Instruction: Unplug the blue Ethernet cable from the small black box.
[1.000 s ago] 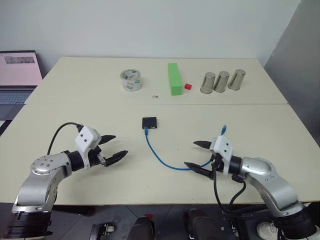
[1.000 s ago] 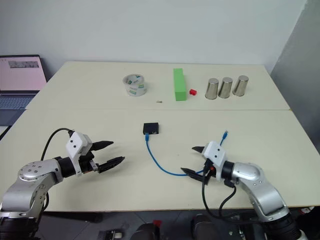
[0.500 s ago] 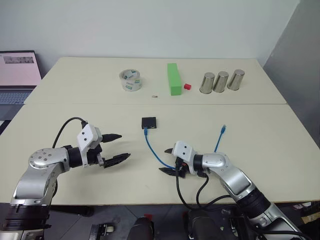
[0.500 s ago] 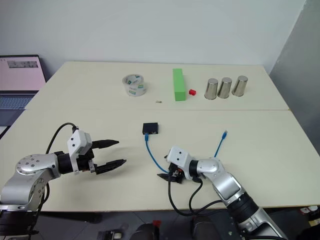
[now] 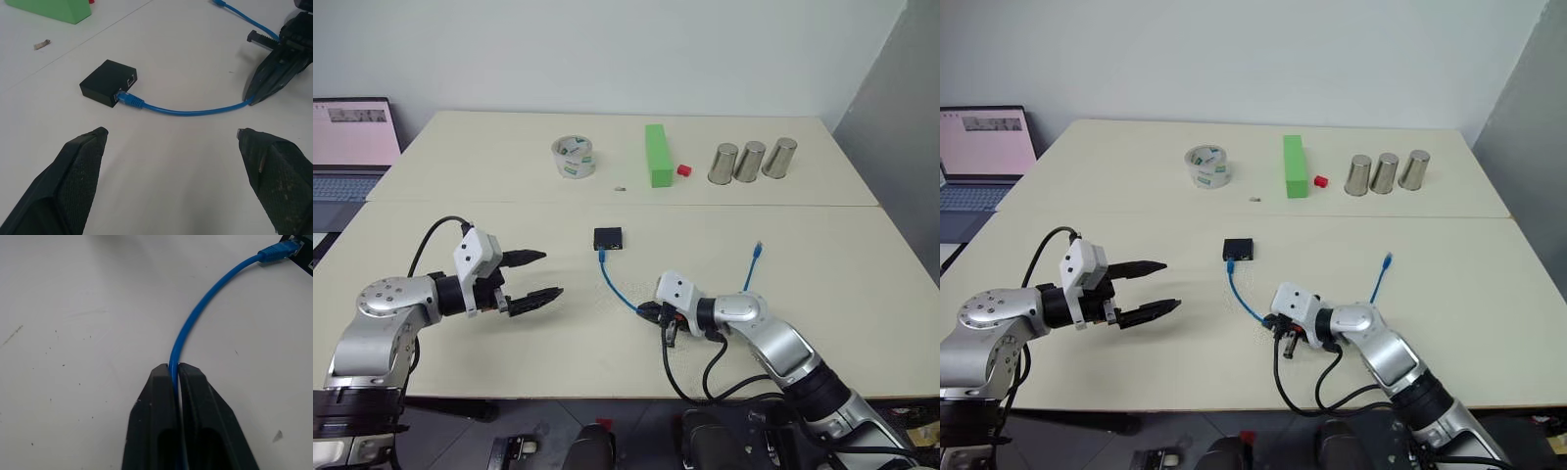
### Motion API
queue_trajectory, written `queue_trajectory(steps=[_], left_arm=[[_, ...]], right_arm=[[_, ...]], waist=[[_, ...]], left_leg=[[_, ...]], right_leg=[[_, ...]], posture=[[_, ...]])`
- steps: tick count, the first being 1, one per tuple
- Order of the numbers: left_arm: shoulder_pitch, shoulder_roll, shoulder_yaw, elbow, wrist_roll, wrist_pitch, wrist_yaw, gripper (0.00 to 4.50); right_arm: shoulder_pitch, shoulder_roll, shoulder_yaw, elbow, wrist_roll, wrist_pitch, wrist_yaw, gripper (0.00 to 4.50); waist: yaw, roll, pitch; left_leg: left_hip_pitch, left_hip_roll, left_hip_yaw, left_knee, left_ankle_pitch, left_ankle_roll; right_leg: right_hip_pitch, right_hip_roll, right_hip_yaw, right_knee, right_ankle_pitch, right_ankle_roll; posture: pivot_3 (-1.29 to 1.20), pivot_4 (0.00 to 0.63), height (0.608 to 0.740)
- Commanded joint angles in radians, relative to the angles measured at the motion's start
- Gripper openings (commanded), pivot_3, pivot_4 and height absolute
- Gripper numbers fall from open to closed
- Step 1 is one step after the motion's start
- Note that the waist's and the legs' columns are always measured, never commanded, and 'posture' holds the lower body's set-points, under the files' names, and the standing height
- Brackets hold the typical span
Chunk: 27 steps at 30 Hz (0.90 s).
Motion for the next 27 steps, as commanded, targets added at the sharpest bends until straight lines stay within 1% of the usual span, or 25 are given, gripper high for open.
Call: queue_trajectory(steps=[1, 5, 7, 9, 10, 12, 13, 14, 15, 17, 18, 20, 24, 27], left_arm=[[-0.021, 0.0, 0.016, -0.011, -0.019, -0.001, -0.001, 4.5], [-0.019, -0.008, 0.006, -0.024, -0.021, 0.005, -0.006, 4.5], [-0.029, -0.034, -0.007, -0.04, -0.03, 0.014, 0.005, 4.5], [-0.031, -0.048, -0.019, -0.061, -0.038, 0.026, 0.005, 4.5], [-0.031, -0.055, -0.026, -0.074, -0.039, 0.031, 0.003, 4.5], [-0.029, -0.064, -0.043, -0.091, -0.041, 0.038, 0.001, 4.5], [-0.027, -0.066, -0.049, -0.095, -0.038, 0.038, 0.001, 4.5], [-0.025, -0.066, -0.051, -0.097, -0.037, 0.038, 0.0, 4.5], [-0.022, -0.065, -0.052, -0.097, -0.036, 0.039, -0.001, 4.5], [-0.02, -0.062, -0.053, -0.096, -0.036, 0.039, -0.001, 4.5], [-0.019, -0.062, -0.053, -0.096, -0.036, 0.039, -0.001, 4.5], [-0.016, -0.061, -0.054, -0.098, -0.035, 0.041, -0.002, 4.5], [-0.008, -0.062, -0.056, -0.106, -0.035, 0.043, 0.0, 4.5], [-0.003, -0.064, -0.057, -0.111, -0.035, 0.042, 0.002, 4.5]], right_arm=[[0.055, -0.135, -0.074, -0.011, -0.026, 0.013, 0.029, 0.04], [0.125, -0.301, -0.154, -0.052, 0.009, -0.037, 0.121, 0.04], [0.171, -0.425, -0.211, -0.039, 0.004, -0.1, 0.18, 0.04], [0.192, -0.486, -0.234, -0.025, -0.001, -0.134, 0.204, 0.04], [0.197, -0.506, -0.239, -0.023, 0.005, -0.135, 0.216, 0.04], [0.197, -0.522, -0.25, -0.008, 0.004, -0.146, 0.217, 0.04], [0.195, -0.521, -0.254, -0.003, 0.002, -0.156, 0.214, 0.49], [0.195, -0.516, -0.258, -0.001, 0.002, -0.16, 0.209, 0.62], [0.194, -0.508, -0.263, -0.009, 0.013, -0.155, 0.211, 0.92], [0.189, -0.486, -0.269, -0.033, 0.039, -0.127, 0.211, 1.33], [0.185, -0.474, -0.269, -0.046, 0.046, -0.116, 0.209, 1.64], [0.172, -0.434, -0.267, -0.069, 0.06, -0.089, 0.195, 2.04], [0.113, -0.297, -0.259, -0.073, 0.07, -0.011, 0.131, 2.89], [0.063, -0.192, -0.232, -0.044, 0.055, 0.023, 0.083, 2.89]], waist=[[0.007, 0.0, 0.0], [0.02, 0.0, 0.0], [0.021, 0.0, 0.0], [0.026, 0.001, 0.0], [0.026, -0.001, -0.001], [0.02, -0.003, -0.002], [0.017, -0.004, -0.003], [0.014, -0.004, -0.003], [0.012, -0.004, -0.003], [0.011, -0.003, -0.002], [0.011, -0.003, -0.002], [0.011, -0.004, -0.003], [-0.003, -0.003, -0.002], [-0.01, -0.003, -0.002]], left_leg=[[0.0, 0.0, 0.0, 0.0, 0.0, 0.0], [-0.001, -0.003, -0.001, 0.0, 0.0, 0.0], [-0.002, -0.003, 0.0, 0.0, 0.0, 0.0], [-0.002, -0.005, -0.001, 0.0, 0.0, 0.0], [-0.001, -0.005, 0.0, 0.0, 0.0, 0.0], [-0.001, -0.004, 0.0, 0.0, 0.0, 0.0], [-0.001, -0.004, 0.0, 0.0, 0.0, 0.0], [-0.001, -0.004, 0.0, 0.0, 0.0, 0.0], [-0.001, -0.004, 0.0, 0.0, 0.0, 0.0], [0.0, -0.003, 0.0, 0.0, 0.0, 0.0], [0.0, -0.003, 0.0, 0.0, 0.0, 0.0], [0.0, -0.002, -0.001, -0.001, 0.0, 0.0], [0.0, 0.0, -0.001, -0.001, 0.0, 0.0], [0.0, 0.0, -0.001, -0.001, 0.0, 0.0]], right_leg=[[0.0, 0.0, 0.0, 0.0, 0.0, 0.0], [0.001, -0.003, -0.001, -0.003, -0.001, 0.001], [0.002, -0.003, -0.001, -0.004, -0.001, 0.001], [0.002, -0.005, -0.002, -0.005, -0.001, 0.002], [0.003, -0.006, -0.001, -0.005, -0.002, 0.003], [0.004, -0.006, -0.002, -0.006, -0.001, 0.004], [0.004, -0.006, -0.001, -0.006, -0.001, 0.004], [0.004, -0.006, -0.001, -0.006, -0.001, 0.004], [0.004, -0.006, -0.001, -0.005, -0.001, 0.004], [0.004, -0.004, -0.001, -0.005, -0.001, 0.004], [0.004, -0.004, -0.001, -0.005, -0.001, 0.004], [0.004, -0.003, -0.001, -0.005, -0.001, 0.004], [0.003, -0.001, -0.001, -0.004, -0.001, 0.003], [0.001, -0.001, -0.001, -0.001, -0.001, 0.002]], posture=[[0.0, 0.15, 0.74], [0.0, 0.15, 0.74], [0.0, 0.15, 0.74], [0.0, 0.15, 0.74], [0.0, 0.15, 0.74], [0.0, 0.15, 0.74], [0.0, 0.15, 0.74], [0.0, 0.15, 0.74], [0.0, 0.15, 0.74], [0.0, 0.15, 0.74], [0.0, 0.15, 0.74], [0.0, 0.15, 0.74], [0.0, 0.15, 0.74], [0.0, 0.15, 0.74]])
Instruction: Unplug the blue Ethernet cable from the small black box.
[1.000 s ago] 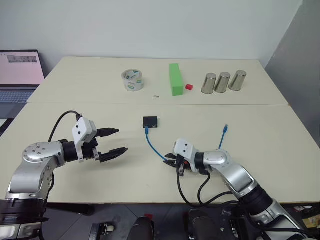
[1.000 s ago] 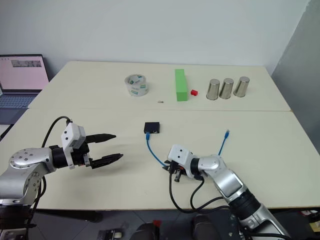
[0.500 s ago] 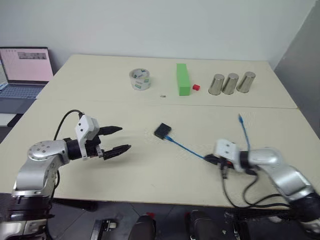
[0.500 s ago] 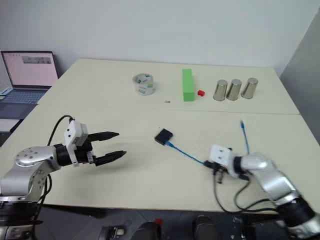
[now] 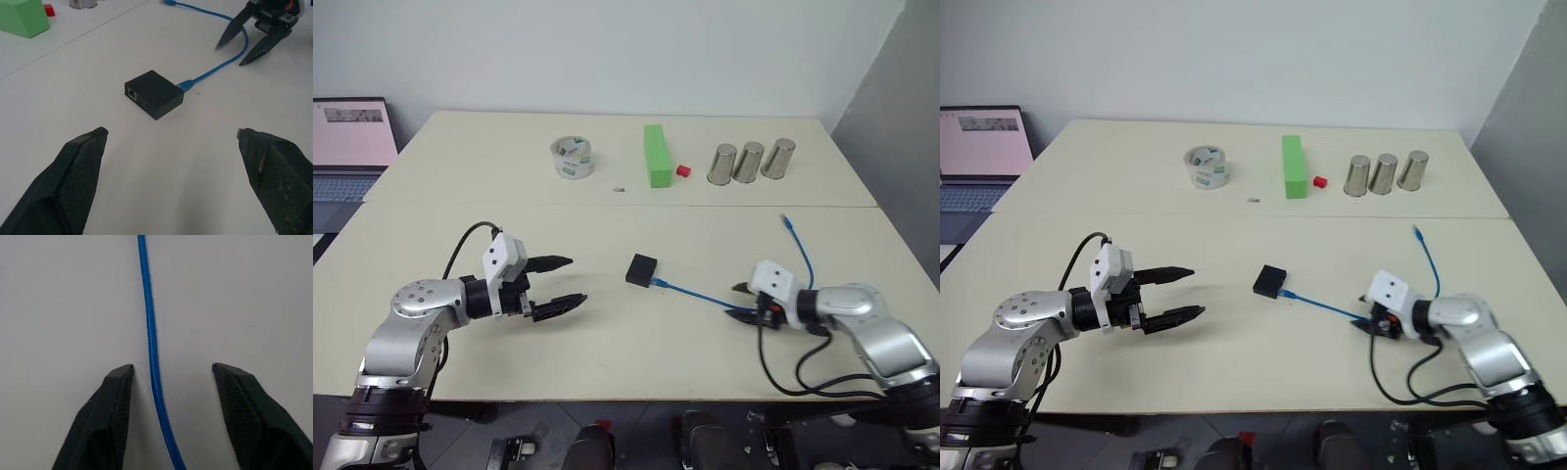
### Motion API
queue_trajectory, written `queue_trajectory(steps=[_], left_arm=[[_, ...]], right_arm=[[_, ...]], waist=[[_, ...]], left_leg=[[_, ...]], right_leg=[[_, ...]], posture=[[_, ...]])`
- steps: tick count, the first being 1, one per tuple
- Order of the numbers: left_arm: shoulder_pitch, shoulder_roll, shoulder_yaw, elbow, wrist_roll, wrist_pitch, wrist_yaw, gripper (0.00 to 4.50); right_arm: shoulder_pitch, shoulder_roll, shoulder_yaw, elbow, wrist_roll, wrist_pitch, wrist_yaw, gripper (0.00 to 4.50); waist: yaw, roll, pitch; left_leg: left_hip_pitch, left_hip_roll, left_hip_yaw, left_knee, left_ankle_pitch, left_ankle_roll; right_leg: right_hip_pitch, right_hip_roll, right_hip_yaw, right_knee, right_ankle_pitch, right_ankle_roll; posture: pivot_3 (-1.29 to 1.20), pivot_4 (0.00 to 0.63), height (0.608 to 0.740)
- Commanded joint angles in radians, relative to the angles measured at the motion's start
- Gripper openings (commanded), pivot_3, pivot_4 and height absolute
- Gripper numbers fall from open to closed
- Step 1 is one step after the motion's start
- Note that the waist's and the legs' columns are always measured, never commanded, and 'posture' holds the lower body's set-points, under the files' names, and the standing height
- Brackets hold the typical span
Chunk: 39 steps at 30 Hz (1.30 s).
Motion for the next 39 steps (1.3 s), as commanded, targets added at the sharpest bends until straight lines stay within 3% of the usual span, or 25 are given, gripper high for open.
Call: queue_trajectory(steps=[1, 8, 13, 16, 24, 26, 31, 39], left_arm=[[0.006, 0.006, 0.01, -0.035, -0.01, -0.004, 0.003, 4.5], [0.003, 0.007, 0.007, -0.035, -0.009, -0.003, 0.008, 4.5], [0.003, 0.006, 0.009, -0.035, -0.011, -0.001, 0.018, 4.5], [0.003, 0.003, 0.011, -0.033, -0.013, 0.008, 0.027, 4.5], [-0.006, -0.018, 0.01, -0.018, -0.021, 0.068, 0.079, 4.5], [-0.017, -0.033, 0.013, -0.004, -0.036, 0.114, 0.105, 4.5], [-0.033, -0.081, 0.028, -0.027, -0.182, 0.323, 0.122, 4.5], [-0.07, -0.127, 0.035, -0.07, -0.354, 0.545, 0.156, 4.5]], right_arm=[[-0.062, 0.101, 0.034, 0.02, -0.003, 0.039, -0.057, 2.89], [-0.181, 0.275, 0.105, 0.221, -0.069, -0.013, -0.136, 2.89], [-0.228, 0.318, 0.121, 0.293, -0.077, -0.034, -0.123, 2.89], [-0.242, 0.324, 0.136, 0.304, -0.084, -0.035, -0.109, 2.43], [-0.231, 0.302, 0.178, 0.259, -0.121, -0.087, -0.088, 0.43], [-0.219, 0.291, 0.18, 0.221, -0.124, -0.135, -0.076, 0.13], [-0.192, 0.254, 0.158, 0.132, -0.122, -0.291, -0.047, 0.13], [-0.247, 0.152, 0.208, 0.137, -0.312, -0.727, -0.09, 0.13]], waist=[[-0.003, 0.0, 0.0], [-0.004, 0.001, 0.001], [-0.005, 0.001, 0.001], [-0.006, 0.001, 0.001], [-0.006, 0.001, 0.001], [-0.005, 0.001, 0.001], [-0.004, 0.002, 0.001], [-0.004, 0.002, 0.001]], left_leg=[[0.0, 0.0, 0.0, 0.0, 0.0, 0.0], [-0.001, 0.0, 0.0, 0.0, 0.0, 0.0], [-0.001, 0.0, 0.0, 0.0, 0.0, 0.0], [0.0, 0.0, 0.0, 0.0, 0.0, 0.0], [0.0, 0.0, 0.0, 0.0, 0.0, 0.0], [0.0, 0.0, 0.0, 0.0, 0.0, 0.0], [-0.001, 0.0, -0.001, 0.0, 0.0, 0.0], [-0.001, 0.0, -0.001, 0.0, 0.0, 0.0]], right_leg=[[0.0, 0.0, 0.0, 0.0, 0.0, 0.0], [-0.001, 0.0, 0.0, 0.0, 0.0, 0.0], [-0.002, 0.0, 0.0, 0.001, 0.0, -0.001], [-0.002, 0.0, 0.0, 0.001, 0.0, -0.001], [-0.002, 0.0, 0.0, 0.002, 0.0, -0.001], [-0.002, 0.0, 0.0, 0.002, 0.0, -0.001], [-0.002, 0.0, 0.0, 0.001, 0.0, -0.001], [-0.002, 0.0, 0.0, 0.001, 0.0, -0.001]], posture=[[0.0, 0.15, 0.74], [0.0, 0.15, 0.74], [0.0, 0.15, 0.74], [0.0, 0.15, 0.74], [0.0, 0.15, 0.74], [0.0, 0.15, 0.74], [0.0, 0.15, 0.74], [0.0, 0.15, 0.74]])
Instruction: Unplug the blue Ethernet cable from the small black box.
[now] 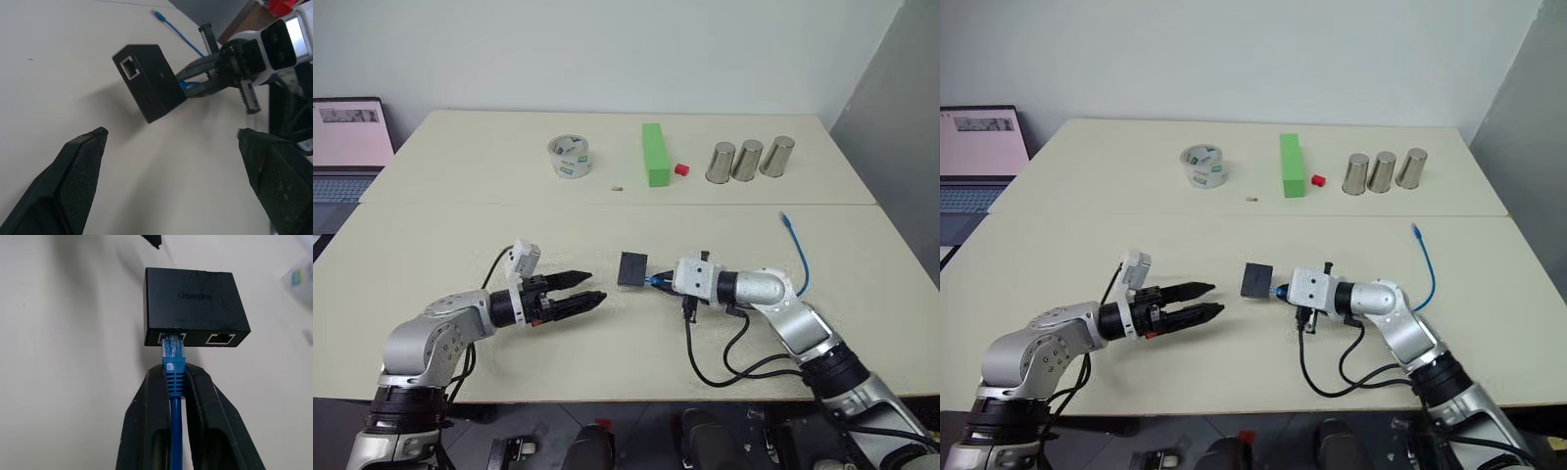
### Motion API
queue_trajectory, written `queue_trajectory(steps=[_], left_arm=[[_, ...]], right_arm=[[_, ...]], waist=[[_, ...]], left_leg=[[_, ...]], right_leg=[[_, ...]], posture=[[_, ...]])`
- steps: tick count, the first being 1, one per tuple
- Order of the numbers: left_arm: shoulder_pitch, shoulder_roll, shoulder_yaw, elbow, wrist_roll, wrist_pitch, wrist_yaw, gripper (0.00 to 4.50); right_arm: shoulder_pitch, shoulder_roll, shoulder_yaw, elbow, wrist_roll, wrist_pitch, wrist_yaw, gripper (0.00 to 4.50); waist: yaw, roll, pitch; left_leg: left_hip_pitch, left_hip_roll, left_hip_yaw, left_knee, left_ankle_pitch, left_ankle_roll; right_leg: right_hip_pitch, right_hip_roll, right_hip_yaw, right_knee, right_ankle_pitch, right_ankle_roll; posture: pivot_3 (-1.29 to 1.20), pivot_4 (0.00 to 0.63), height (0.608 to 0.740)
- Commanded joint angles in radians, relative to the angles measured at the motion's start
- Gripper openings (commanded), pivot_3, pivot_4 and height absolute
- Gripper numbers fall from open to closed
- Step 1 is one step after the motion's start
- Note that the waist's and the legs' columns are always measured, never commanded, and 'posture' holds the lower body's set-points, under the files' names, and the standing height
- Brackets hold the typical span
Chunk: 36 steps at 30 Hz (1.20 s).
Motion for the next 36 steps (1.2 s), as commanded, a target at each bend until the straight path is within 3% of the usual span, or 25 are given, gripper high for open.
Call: queue_trajectory(steps=[1, 9, 12, 27, 31, 33, 36], left_arm=[[-0.057, -0.043, 0.038, -0.013, -0.093, 0.08, 0.041, 4.5], [-0.086, -0.086, 0.03, -0.009, -0.145, 0.145, 0.082, 4.5], [-0.094, -0.106, 0.049, 0.008, -0.174, 0.163, 0.091, 4.1], [-0.086, -0.102, 0.031, 0.035, -0.147, 0.156, 0.093, 0.83], [-0.099, -0.1, 0.016, 0.048, -0.125, 0.142, 0.089, 0.78], [-0.104, -0.094, 0.007, 0.054, -0.112, 0.134, 0.08, 0.78], [-0.115, -0.076, -0.021, 0.064, -0.085, 0.114, 0.045, 0.78]], right_arm=[[-0.047, -0.022, 0.014, -0.031, -0.073, -0.219, -0.023, 0.13], [-0.063, -0.016, 0.011, -0.038, -0.105, -0.304, -0.021, 0.13], [-0.066, -0.009, 0.008, -0.044, -0.104, -0.298, -0.018, 0.13], [-0.073, 0.015, -0.017, -0.053, -0.096, -0.269, -0.033, 0.13], [-0.078, 0.02, -0.009, -0.058, -0.098, -0.284, -0.032, 0.13], [-0.076, 0.015, -0.005, -0.067, -0.09, -0.282, -0.016, 0.83], [-0.066, -0.014, -0.01, -0.111, -0.046, -0.221, 0.048, 1.44]], waist=[[0.0, 0.0, 0.0], [0.002, 0.0, 0.0], [0.005, 0.0, 0.0], [0.006, 0.0, 0.0], [0.006, 0.0, 0.0], [0.006, 0.0, 0.0], [0.005, 0.0, 0.0]], left_leg=[[0.0, 0.0, 0.0, 0.0, 0.0, 0.0], [0.0, 0.0, 0.0, 0.0, 0.0, 0.0], [0.0, 0.0, 0.0, 0.0, 0.0, -0.001], [0.0, 0.0, -0.001, 0.0, 0.0, -0.001], [0.0, 0.0, 0.0, 0.0, 0.0, -0.001], [0.0, 0.0, 0.0, 0.0, 0.0, -0.001], [0.0, -0.001, 0.0, 0.0, 0.0, -0.001]], right_leg=[[0.0, 0.0, 0.0, 0.0, 0.0, 0.0], [0.0, 0.0, 0.0, 0.0, 0.0, -0.001], [0.0, 0.0, 0.0, 0.0, 0.003, -0.005], [0.0, 0.0, 0.0, 0.0, 0.003, -0.006], [0.0, 0.0, 0.0, 0.0, 0.003, -0.006], [0.0, 0.0, 0.0, 0.0, 0.003, -0.006], [0.0, 0.0, 0.0, 0.0, 0.003, -0.006]], posture=[[0.0, 0.15, 0.74], [0.0, 0.15, 0.74], [0.0, 0.15, 0.74], [0.0, 0.15, 0.74], [0.0, 0.15, 0.74], [0.0, 0.15, 0.74], [0.0, 0.15, 0.74]])
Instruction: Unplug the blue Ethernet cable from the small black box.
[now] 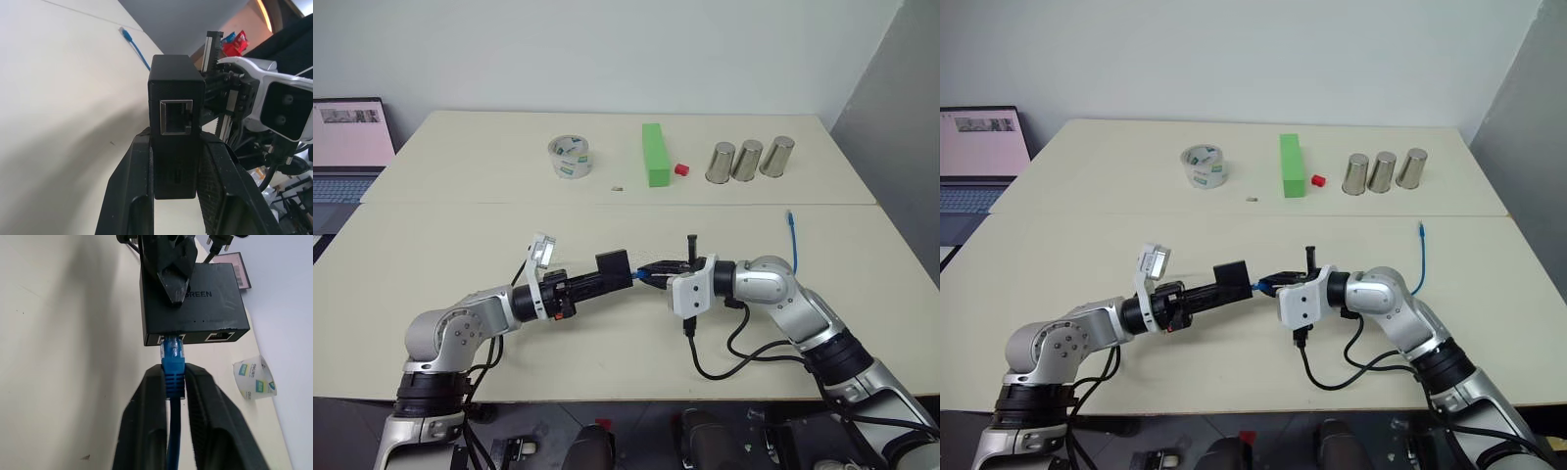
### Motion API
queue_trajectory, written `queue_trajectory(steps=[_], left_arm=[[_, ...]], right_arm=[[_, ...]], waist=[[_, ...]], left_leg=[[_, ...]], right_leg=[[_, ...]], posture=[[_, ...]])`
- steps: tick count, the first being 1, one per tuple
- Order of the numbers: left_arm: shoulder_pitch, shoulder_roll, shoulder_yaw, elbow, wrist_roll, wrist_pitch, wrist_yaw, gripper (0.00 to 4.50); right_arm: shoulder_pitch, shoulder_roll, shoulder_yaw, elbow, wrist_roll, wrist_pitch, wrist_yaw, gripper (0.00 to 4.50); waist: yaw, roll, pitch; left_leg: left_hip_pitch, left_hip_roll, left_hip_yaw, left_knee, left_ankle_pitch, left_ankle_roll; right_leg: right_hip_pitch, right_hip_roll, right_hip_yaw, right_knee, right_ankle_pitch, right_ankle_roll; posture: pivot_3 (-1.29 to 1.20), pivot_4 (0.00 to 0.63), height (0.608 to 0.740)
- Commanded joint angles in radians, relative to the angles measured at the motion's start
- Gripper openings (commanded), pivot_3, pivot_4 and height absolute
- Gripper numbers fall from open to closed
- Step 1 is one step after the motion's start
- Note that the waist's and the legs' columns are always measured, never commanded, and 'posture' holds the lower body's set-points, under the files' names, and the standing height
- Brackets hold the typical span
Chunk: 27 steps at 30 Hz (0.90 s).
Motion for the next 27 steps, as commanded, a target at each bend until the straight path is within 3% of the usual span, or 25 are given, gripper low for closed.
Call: queue_trajectory(steps=[1, 5, 11, 18, 27], left_arm=[[-0.027, 0.034, -0.031, 0.006, 0.038, -0.04, -0.054, 0.78], [-0.065, 0.081, -0.109, 0.022, 0.105, -0.103, -0.156, 0.78], [-0.137, 0.123, -0.189, 0.047, 0.184, -0.221, -0.319, 0.78], [-0.178, 0.12, -0.209, -0.011, 0.183, -0.263, -0.406, 0.78], [-0.177, 0.122, -0.213, -0.024, 0.197, -0.282, -0.414, 0.78]], right_arm=[[-0.009, -0.031, -0.029, -0.11, 0.087, 0.079, 0.085, 1.61], [0.035, -0.092, -0.086, -0.278, 0.322, 0.409, 0.22, 2.6], [0.065, -0.086, -0.232, -0.442, 0.736, 0.985, 0.185, 2.66], [0.064, 0.004, -0.283, -0.386, 0.855, 1.202, 0.065, 2.66], [0.034, 0.013, -0.289, -0.363, 0.938, 1.301, 0.081, 2.66]], waist=[[0.0, 0.0, 0.0], [0.002, 0.0, 0.0], [0.01, 0.0, 0.0], [0.008, 0.0, 0.0], [0.008, 0.0, 0.0]], left_leg=[[0.0, 0.0, 0.0, 0.0, 0.0, 0.0], [0.0, 0.0, 0.0, 0.0, 0.0, 0.0], [-0.001, 0.0, -0.001, 0.0, 0.0, 0.0], [-0.001, 0.0, 0.0, 0.0, 0.0, 0.0], [-0.002, 0.0, 0.0, -0.001, 0.0, 0.001]], right_leg=[[0.0, 0.0, 0.0, 0.0, 0.0, 0.0], [0.0, 0.0, 0.0, 0.0, 0.0, 0.0], [0.0, 0.0, -0.001, -0.001, 0.0, 0.0], [0.0, 0.0, -0.001, -0.001, -0.003, 0.004], [-0.001, 0.0, -0.001, -0.001, -0.004, 0.004]], posture=[[0.0, 0.15, 0.74], [0.0, 0.15, 0.74], [0.0, 0.15, 0.74], [0.0, 0.15, 0.74], [0.0, 0.15, 0.74]])
